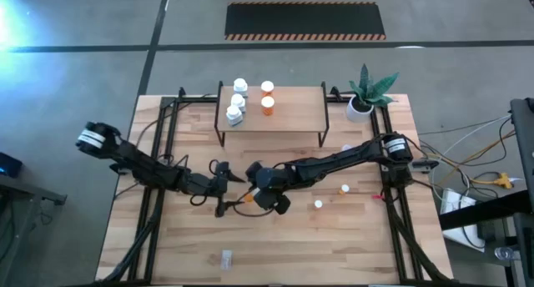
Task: Pick and place medicine bottles onto shelf by color
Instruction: Put the big orange pill bottle on the shelf aligned with the other big orange pill bottles
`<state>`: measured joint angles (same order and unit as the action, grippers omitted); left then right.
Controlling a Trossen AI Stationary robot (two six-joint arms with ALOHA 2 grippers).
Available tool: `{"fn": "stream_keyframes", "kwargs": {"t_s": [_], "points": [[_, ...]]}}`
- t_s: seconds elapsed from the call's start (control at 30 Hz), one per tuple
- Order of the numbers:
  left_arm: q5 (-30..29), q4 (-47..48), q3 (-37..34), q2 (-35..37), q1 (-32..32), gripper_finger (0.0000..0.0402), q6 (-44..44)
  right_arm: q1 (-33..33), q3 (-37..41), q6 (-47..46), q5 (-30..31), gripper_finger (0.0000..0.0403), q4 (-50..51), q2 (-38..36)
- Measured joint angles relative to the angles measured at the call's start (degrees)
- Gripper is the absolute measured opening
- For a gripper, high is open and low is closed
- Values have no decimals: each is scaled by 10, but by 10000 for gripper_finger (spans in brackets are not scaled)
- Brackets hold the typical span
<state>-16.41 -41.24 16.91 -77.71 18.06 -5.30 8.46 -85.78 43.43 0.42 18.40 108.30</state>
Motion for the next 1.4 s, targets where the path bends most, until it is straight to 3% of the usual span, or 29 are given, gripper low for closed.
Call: {"fn": "stream_keyframes", "kwargs": {"t_s": [0.1, 0.2, 0.33, 0.53, 0.87, 1.07, 1.4], "points": [[-47, 80, 0, 52, 0, 325, 30, 0, 0, -57, 40, 190, 37, -15], [-111, 149, -3, 97, 0, 325, 44, 2, -10, -109, 127, 191, 102, -32], [-170, 187, -6, 123, 0, 325, 42, -4, -112, -207, 227, 192, 279, -39], [-172, 175, -6, 112, 0, 325, 42, -86, -285, -307, 224, 192, 456, -16], [-172, 141, 1, 44, 0, 325, 19, -224, -407, -363, 116, 188, 482, 21], [-172, 97, 3, 14, 0, 325, 12, -242, -453, -375, 98, 192, 552, 69], [-169, 87, 9, 5, 0, 325, 12, -242, -493, -368, 103, 202, 546, 108]]}}
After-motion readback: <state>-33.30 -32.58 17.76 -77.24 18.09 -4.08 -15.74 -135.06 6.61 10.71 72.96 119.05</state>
